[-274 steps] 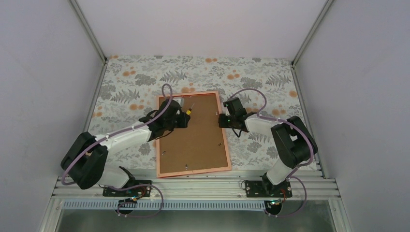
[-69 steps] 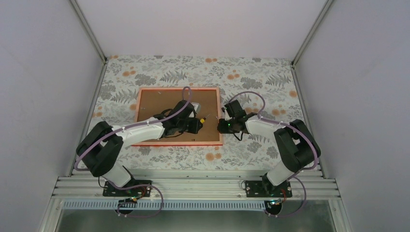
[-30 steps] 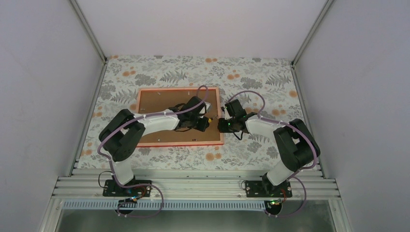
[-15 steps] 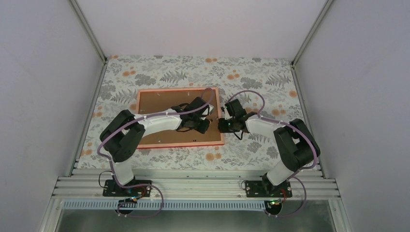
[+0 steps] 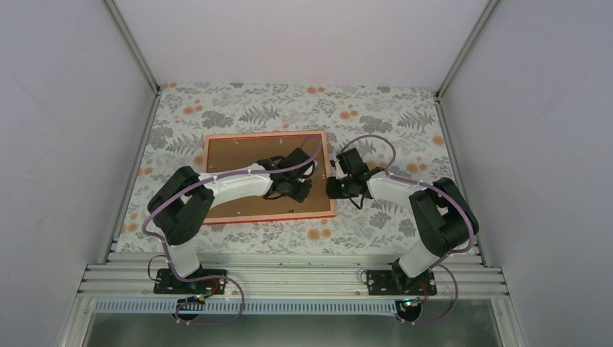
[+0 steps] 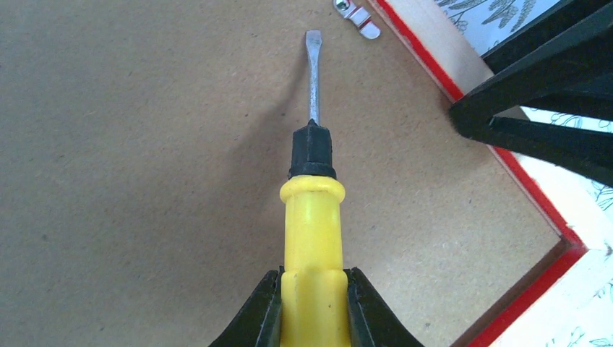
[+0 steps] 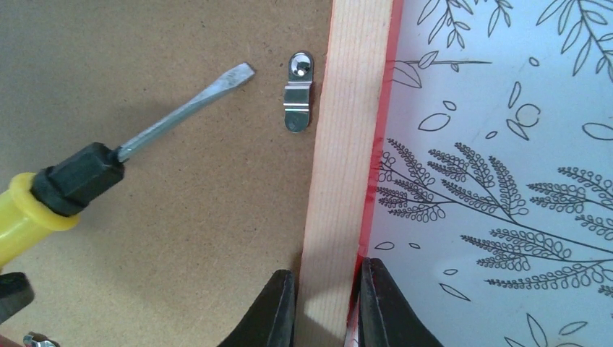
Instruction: Take the photo out of the frame
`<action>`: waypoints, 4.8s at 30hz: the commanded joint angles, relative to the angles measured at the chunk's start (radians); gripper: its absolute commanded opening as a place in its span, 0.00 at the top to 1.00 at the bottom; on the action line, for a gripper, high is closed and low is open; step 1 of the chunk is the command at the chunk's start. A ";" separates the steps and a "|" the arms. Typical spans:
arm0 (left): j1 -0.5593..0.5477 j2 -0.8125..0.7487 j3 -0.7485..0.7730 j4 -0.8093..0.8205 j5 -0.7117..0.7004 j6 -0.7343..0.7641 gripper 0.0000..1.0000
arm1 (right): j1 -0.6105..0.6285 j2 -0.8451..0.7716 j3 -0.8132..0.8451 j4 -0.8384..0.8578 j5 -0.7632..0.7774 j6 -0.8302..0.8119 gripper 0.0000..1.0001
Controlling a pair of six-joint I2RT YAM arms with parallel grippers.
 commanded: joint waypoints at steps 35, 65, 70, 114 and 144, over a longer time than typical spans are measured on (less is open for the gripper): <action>-0.016 -0.010 -0.056 0.099 0.102 -0.155 0.98 | -0.018 -0.025 -0.017 0.032 0.019 -0.024 0.87; 0.013 0.010 -0.081 0.207 0.120 -0.202 0.98 | -0.021 -0.032 -0.034 0.036 0.015 -0.022 0.87; 0.037 -0.014 -0.123 0.247 0.107 -0.237 0.98 | -0.021 -0.034 -0.043 0.039 0.016 -0.020 0.87; 0.584 -0.540 -0.486 0.216 0.061 -0.269 0.98 | -0.225 -0.144 -0.080 -0.035 0.001 -0.068 0.87; 0.882 0.200 0.147 0.269 -0.052 0.160 0.90 | -0.265 -0.262 -0.177 0.060 -0.138 -0.107 0.70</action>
